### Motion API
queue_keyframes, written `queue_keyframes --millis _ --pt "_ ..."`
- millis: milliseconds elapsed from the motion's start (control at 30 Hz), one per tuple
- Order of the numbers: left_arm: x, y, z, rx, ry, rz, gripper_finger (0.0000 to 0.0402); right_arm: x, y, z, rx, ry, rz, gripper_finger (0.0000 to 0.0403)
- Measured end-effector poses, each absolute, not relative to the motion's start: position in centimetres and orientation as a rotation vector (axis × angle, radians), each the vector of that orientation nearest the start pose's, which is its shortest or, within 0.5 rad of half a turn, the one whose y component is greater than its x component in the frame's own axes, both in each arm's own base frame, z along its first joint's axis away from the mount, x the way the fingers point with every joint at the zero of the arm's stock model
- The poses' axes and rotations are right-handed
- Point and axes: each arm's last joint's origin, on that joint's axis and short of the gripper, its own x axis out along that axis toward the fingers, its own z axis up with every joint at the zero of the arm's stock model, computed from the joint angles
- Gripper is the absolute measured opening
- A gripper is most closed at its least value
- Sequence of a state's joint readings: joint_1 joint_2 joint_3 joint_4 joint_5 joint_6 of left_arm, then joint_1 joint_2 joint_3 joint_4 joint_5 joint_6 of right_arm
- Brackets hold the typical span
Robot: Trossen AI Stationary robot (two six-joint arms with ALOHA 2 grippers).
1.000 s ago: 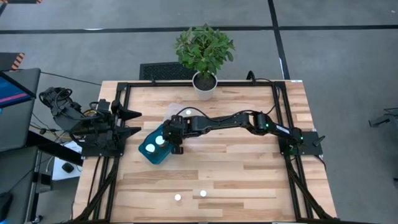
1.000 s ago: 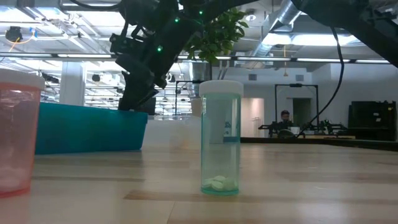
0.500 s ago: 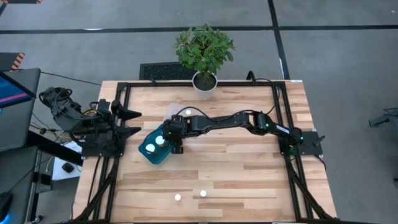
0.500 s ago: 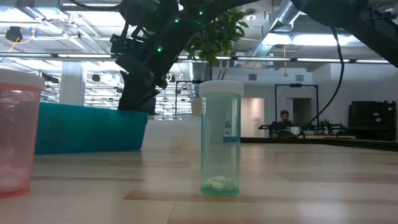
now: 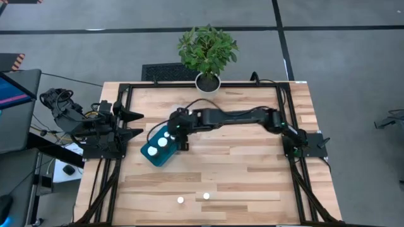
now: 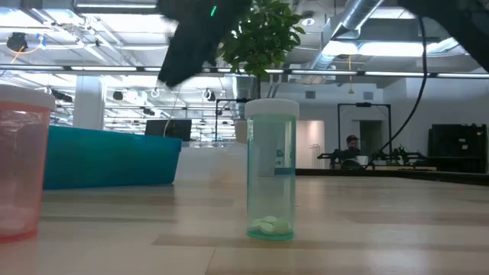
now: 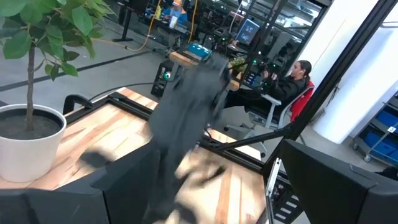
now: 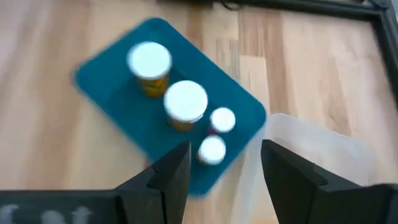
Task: Pick and place medicine bottles into bin by pill shape (circle, oval)
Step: Put the green pill bottle into the transparent bin
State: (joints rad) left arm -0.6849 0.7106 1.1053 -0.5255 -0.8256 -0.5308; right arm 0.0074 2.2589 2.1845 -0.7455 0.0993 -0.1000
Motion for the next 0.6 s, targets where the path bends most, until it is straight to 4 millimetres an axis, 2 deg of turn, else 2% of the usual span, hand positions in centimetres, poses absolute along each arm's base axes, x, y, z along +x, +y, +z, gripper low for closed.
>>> queue_keyframes --millis 133,333,433,600 --pt "9.8 -5.3 41.4 -0.439 0.057 0.162 0.0328 46.6 2.2 32.9 -0.085 0.835 0.018 0.0202" --pt "9.8 -5.4 41.3 -0.432 0.066 0.14 0.0328 41.0 7.5 37.2 -0.051 0.917 0.097 0.0197" --pt "9.9 -5.4 41.3 -0.433 0.07 0.127 0.0328 38.9 10.8 37.8 -0.013 0.967 0.13 0.0198" --pt "9.9 -5.4 41.3 -0.435 0.079 0.11 0.0328 37.7 17.3 36.2 -0.071 0.99 0.157 0.0202"
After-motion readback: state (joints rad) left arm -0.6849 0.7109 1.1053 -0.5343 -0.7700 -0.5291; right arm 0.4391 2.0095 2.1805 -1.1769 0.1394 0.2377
